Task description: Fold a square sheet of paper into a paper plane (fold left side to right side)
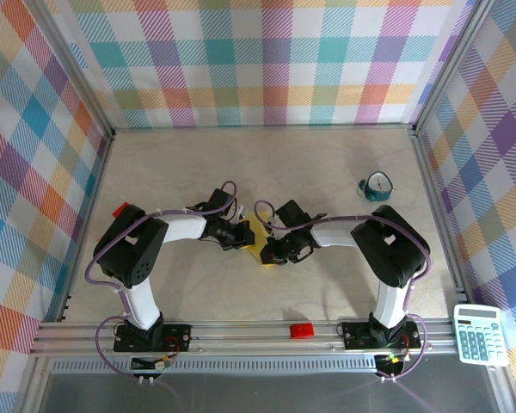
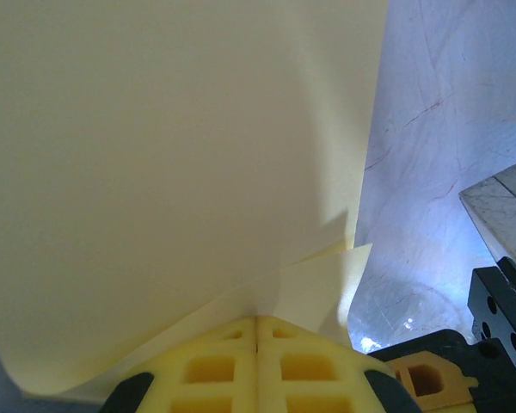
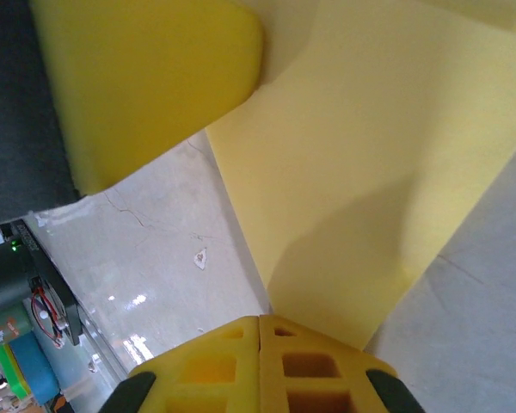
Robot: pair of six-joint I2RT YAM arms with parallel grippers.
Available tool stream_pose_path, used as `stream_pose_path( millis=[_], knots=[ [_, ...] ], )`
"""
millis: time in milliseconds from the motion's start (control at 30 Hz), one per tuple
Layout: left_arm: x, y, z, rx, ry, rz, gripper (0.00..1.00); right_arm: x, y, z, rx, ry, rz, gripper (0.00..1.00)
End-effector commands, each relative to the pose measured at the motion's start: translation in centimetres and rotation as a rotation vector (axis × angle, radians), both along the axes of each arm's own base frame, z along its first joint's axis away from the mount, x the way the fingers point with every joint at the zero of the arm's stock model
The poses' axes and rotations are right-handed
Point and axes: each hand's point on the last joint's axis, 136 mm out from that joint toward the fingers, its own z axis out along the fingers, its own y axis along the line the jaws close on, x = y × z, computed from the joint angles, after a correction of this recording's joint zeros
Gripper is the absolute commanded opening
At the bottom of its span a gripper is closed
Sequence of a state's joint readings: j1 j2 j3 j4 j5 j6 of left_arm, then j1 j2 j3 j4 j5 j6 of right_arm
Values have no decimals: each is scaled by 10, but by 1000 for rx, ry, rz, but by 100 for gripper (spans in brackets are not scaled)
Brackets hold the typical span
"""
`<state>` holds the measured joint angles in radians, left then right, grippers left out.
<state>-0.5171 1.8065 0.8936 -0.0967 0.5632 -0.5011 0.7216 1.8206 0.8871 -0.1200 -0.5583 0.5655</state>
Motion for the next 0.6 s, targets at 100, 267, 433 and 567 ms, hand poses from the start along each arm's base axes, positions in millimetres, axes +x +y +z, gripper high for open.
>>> stream_pose_path(
  millis=[100, 267, 433, 567],
  knots=[
    [-18, 23, -33, 146, 63, 14, 0, -17, -15, -18, -53, 77, -9, 3],
    [-18, 23, -33, 147, 62, 15, 0, -25, -18, -14, -43, 94, -1, 1],
    [-17, 23, -32, 145, 60, 17, 0, -31, -21, -2, -32, 96, 17, 0],
    [-17, 23, -31, 143, 58, 17, 0, -28, -20, 18, 7, 62, 17, 0]
  ],
)
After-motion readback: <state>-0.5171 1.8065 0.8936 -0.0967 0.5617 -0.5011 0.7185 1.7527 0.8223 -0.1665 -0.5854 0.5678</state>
